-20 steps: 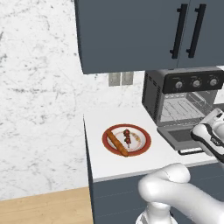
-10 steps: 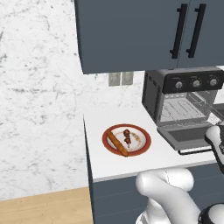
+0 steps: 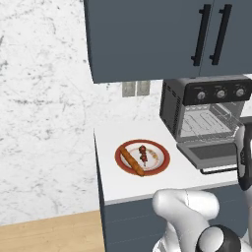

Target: Pick up the kebab skewer and baguette bread, and place them inside the toaster oven. Close the toaster oven door and start by setting the timer.

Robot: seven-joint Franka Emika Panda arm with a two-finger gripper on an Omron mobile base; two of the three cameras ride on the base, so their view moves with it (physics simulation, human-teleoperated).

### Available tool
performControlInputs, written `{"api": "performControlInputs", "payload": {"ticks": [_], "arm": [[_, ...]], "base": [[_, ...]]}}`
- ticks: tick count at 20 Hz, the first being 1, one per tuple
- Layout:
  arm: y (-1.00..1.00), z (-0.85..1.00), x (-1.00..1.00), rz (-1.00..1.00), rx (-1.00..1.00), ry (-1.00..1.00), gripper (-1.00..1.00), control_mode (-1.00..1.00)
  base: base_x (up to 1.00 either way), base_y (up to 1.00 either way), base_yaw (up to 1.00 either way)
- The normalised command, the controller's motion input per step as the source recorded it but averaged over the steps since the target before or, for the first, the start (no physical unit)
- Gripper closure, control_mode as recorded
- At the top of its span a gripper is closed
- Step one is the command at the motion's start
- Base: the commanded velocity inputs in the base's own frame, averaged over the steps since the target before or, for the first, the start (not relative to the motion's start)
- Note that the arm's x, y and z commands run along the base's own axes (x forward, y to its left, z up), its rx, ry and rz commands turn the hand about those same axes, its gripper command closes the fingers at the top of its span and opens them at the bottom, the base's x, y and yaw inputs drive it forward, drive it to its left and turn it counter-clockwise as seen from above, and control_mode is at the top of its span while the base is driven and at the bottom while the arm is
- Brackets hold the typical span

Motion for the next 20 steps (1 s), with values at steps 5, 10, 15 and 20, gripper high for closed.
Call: {"api": "performControlInputs", "payload": {"ticks": [5, 10, 15, 20], "arm": [[1.0, 0.02, -0.13, -0.34, 0.01, 0.43, 1.0, -1.0], [0.97, -0.08, -0.23, -0.35, 0.05, 0.22, 1.0, -1.0], [0.93, -0.05, -0.04, -0.24, 0.17, 0.01, 1.0, -1.0], [0.94, -0.11, 0.0, -0.12, 0.18, 0.01, -1.0, -1.0]], "base": [[0.0, 0.0, 0.0], [0.0, 0.0, 0.0], [0.0, 0.0, 0.0], [0.0, 0.0, 0.0]]}}
